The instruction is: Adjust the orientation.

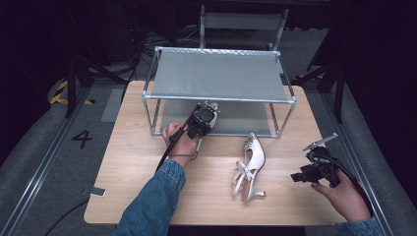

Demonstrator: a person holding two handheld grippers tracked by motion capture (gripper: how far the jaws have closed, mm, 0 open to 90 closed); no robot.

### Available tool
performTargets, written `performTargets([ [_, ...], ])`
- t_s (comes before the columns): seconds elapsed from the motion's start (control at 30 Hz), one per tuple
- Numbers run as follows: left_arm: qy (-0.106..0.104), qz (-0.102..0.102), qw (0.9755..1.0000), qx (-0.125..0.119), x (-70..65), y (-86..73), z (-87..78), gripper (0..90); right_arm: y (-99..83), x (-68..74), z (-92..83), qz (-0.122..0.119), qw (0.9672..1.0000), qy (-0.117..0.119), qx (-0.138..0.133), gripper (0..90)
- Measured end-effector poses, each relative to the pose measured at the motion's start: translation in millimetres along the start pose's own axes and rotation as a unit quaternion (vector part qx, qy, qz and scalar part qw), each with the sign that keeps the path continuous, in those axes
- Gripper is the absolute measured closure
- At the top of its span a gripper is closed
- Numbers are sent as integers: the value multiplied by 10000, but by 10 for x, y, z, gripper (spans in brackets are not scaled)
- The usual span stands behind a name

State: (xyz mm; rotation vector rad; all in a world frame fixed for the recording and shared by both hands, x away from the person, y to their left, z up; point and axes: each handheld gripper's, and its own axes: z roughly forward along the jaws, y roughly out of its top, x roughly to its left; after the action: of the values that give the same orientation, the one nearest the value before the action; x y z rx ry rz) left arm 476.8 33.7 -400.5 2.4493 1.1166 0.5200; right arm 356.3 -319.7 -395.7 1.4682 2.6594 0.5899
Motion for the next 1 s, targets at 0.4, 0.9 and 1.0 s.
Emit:
performTargets([
  [0.4, -264, -106, 9996, 47, -15, 82, 111, 828, 7, 26, 16, -48, 10000, 3, 39, 439],
  [0.9, -1306, -388, 9906, -92, 45, 54, -153, 493, 30, 43, 26, -84, 9999, 10, 54, 430],
  [1.0, -1277, -287, 9909, -313, 45, 6, -274, 467, 34, 35, 34, -84, 10000, 18, 50, 431],
])
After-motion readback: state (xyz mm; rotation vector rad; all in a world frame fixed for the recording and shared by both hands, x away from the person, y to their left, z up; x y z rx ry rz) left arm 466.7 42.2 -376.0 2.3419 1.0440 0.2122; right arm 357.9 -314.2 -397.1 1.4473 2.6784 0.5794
